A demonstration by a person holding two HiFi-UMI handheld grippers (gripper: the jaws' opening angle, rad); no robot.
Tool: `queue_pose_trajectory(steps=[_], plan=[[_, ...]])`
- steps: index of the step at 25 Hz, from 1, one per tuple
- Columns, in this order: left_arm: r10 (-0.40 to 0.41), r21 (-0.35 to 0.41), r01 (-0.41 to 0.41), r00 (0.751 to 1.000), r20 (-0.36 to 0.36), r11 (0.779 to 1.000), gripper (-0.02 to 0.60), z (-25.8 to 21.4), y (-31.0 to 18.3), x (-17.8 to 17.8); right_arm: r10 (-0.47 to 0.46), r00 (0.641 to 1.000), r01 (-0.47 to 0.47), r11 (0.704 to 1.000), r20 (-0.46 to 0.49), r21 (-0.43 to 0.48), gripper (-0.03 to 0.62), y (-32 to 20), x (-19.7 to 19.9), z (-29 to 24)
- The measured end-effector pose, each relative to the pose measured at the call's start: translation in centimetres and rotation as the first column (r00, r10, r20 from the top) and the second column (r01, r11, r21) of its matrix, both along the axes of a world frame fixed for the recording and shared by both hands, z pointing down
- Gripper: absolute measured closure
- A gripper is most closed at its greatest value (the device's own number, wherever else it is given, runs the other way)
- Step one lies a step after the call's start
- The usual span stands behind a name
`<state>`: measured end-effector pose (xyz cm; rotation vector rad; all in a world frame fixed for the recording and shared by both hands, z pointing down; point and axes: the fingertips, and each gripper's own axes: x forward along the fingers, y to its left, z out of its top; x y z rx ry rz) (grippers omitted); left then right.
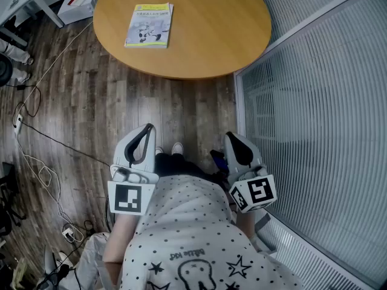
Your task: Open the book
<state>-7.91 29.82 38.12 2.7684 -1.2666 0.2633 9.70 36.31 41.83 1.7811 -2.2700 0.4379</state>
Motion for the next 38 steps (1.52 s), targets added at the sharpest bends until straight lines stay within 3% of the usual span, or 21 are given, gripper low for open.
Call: queue_pose_trajectory(steps=[20,27,38], plan=[[0.018,-0.01,-0.018,1.0,-0.004,1.0,0.566,-0.3,-1.1,1.2,-0.003,1.0,0.003,1.0,0.005,0.008,0.589,-0.8,1.0,-0.2],[0.028,-0.003,-0.028,1.0,0.011,1.0,0.566,-0.1,-0.7,2.4,0.011,0.998,-0.015,0.998,0.068,0.054,0.589,-0.3,2.4,-0.8],[0.012,-0.009,-0.011,1.0,0.028,1.0,0.566,0.3,-1.6,2.9,0.035,0.994,-0.037,0.999,0.105,0.02,0.589,-0.4,4.4,0.6]])
